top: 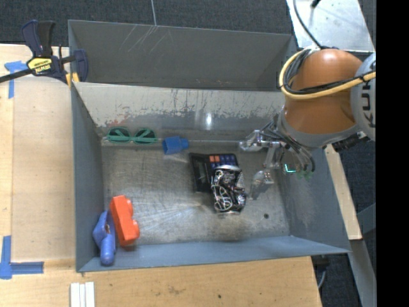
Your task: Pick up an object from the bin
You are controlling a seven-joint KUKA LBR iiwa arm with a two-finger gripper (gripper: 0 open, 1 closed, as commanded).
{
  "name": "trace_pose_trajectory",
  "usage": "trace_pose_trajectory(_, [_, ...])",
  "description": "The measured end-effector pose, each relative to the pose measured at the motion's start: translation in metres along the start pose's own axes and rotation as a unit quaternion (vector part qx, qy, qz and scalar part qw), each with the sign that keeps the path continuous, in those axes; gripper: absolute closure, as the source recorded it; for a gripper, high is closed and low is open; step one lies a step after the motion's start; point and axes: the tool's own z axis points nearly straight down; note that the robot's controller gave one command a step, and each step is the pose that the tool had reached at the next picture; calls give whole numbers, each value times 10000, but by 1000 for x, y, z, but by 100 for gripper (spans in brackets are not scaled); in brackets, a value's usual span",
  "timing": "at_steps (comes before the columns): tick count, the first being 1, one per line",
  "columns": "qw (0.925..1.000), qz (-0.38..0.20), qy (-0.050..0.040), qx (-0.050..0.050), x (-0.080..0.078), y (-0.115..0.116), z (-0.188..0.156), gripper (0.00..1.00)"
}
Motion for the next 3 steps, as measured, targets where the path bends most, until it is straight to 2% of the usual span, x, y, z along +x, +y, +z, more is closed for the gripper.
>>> trace_pose_trajectory(1, [10000, -6, -36, 3, -2, 0, -3, 0])
trace_pose_trajectory(2, [9979, 652, -43, -4, 21, 21, 51, 0])
trace_pose_trajectory(3, [9804, 1968, -42, -8, 37, 66, 49, 0])
